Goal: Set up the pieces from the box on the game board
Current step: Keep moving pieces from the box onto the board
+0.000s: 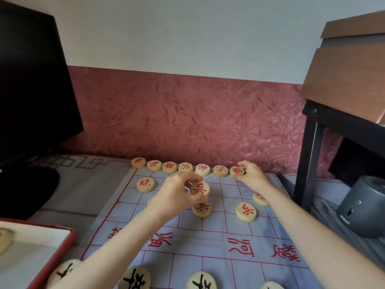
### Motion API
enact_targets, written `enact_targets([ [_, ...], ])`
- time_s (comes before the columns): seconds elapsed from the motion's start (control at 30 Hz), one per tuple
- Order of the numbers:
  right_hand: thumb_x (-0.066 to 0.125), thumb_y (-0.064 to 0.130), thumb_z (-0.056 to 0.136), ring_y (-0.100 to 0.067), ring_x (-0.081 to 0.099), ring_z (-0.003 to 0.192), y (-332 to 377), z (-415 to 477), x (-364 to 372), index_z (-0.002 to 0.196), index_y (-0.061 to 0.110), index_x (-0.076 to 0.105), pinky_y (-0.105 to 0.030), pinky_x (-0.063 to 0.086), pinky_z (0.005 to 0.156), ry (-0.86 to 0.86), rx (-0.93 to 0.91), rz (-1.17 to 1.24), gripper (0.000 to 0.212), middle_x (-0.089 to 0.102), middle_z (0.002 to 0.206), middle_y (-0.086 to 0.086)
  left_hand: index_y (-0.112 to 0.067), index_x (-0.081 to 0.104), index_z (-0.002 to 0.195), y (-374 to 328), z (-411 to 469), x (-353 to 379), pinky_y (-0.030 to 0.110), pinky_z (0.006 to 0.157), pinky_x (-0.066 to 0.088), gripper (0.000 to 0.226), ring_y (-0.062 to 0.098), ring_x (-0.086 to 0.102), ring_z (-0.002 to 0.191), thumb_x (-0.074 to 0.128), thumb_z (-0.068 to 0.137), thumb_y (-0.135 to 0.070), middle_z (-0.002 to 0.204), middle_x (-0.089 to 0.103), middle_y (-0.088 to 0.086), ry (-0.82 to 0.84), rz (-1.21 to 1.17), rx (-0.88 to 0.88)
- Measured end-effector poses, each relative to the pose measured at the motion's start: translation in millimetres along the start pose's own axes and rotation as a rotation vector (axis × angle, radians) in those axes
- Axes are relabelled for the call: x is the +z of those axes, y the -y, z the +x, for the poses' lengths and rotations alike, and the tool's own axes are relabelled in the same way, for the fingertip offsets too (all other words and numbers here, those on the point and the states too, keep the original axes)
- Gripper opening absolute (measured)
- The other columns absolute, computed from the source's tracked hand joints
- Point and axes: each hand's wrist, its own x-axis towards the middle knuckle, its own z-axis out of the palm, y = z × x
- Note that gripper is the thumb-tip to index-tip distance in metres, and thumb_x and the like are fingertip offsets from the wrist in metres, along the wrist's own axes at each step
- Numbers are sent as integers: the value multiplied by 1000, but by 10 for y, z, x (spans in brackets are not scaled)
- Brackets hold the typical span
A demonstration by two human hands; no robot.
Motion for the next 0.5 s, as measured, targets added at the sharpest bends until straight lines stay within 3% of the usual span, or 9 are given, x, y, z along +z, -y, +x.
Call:
enact_targets([
  [0.17, 68, 21, 83, -24, 48, 122, 30, -212, -138, 131, 11, 49, -35, 40, 99, -34, -46, 28, 53, 46, 134, -8, -21, 63, 111, -37, -1, 39, 15, 78, 48, 42, 7, 58, 91, 76, 72, -26, 102, 63, -7, 7, -11, 3],
  [0.33, 58, 7, 89, -21, 49, 119, -119, -627, -540, 123, 9, 57, -23, 34, 93, -133, -107, 81, 34, 51, 125, -7, -18, 64, 111, -259, 45, 268, 7, 70, 44, 42, 3, 57, 86, 75, 72, -30, 101, 63, -6, 31, -61, 40],
  [0.5, 56, 6, 89, -13, 55, 105, -300, -1034, -910, 112, 15, 64, -23, 39, 90, -170, -90, 162, 26, 59, 114, 1, -20, 62, 115, -573, 88, 722, -4, 66, 34, 46, 5, 54, 90, 75, 72, -32, 108, 62, -5, 118, -73, 96],
])
